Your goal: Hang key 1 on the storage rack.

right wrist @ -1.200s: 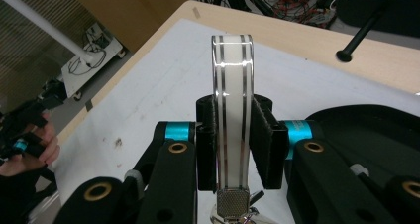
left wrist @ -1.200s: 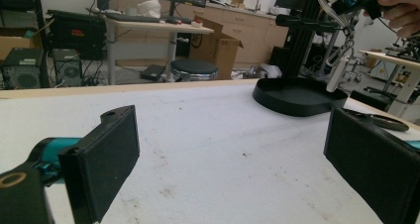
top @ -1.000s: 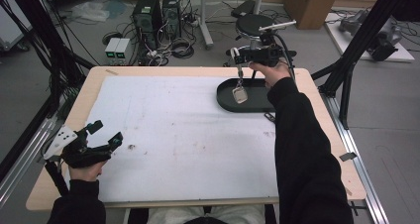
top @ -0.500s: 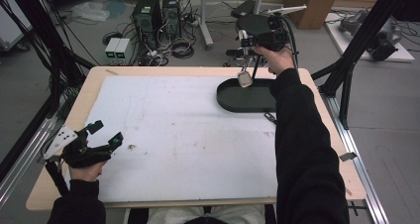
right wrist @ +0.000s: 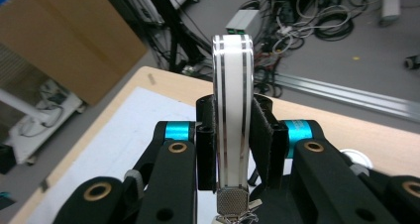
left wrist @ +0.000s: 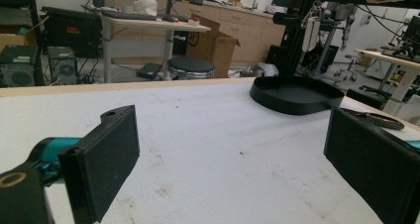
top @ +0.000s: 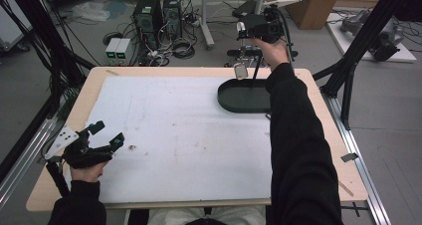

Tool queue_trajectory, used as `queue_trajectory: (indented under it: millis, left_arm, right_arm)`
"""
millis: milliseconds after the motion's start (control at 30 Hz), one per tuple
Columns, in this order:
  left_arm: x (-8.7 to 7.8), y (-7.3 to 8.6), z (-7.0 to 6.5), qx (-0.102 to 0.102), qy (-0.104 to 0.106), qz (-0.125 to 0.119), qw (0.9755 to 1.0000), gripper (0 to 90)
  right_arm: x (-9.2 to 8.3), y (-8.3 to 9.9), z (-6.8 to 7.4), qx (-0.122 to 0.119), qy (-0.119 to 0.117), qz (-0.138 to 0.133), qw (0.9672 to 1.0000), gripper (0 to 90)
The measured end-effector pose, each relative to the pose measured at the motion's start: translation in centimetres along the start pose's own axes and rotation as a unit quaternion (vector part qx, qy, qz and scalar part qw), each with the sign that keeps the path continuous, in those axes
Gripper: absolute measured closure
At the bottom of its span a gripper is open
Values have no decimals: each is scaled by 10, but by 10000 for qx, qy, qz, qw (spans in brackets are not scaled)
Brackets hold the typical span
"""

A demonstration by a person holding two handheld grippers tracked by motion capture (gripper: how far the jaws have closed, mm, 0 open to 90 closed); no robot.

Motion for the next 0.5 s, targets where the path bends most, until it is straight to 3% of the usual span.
queue_trajectory:
  millis: [100, 233, 500]
  left_arm:
    - [-1, 0, 0, -5, -6, 11, 10000, 74]
    - [-1, 0, 0, 6, 6, 2, 10000, 74]
    - [-2, 0, 0, -6, 2, -4, 10000, 74]
  right_arm:
    - [5, -2, 0, 90, -53, -132, 9999, 748]
    - [12, 1, -4, 72, 194, -70, 9998, 748]
    - [17, -4, -6, 262, 135, -384, 9988, 748]
Point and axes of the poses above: each handheld gripper's, and its own axes: x roughly forward along the jaws, y roughly out of its underside, z roughly to its left, the point moved 5 cm from there along x, roughly forward along the jaws
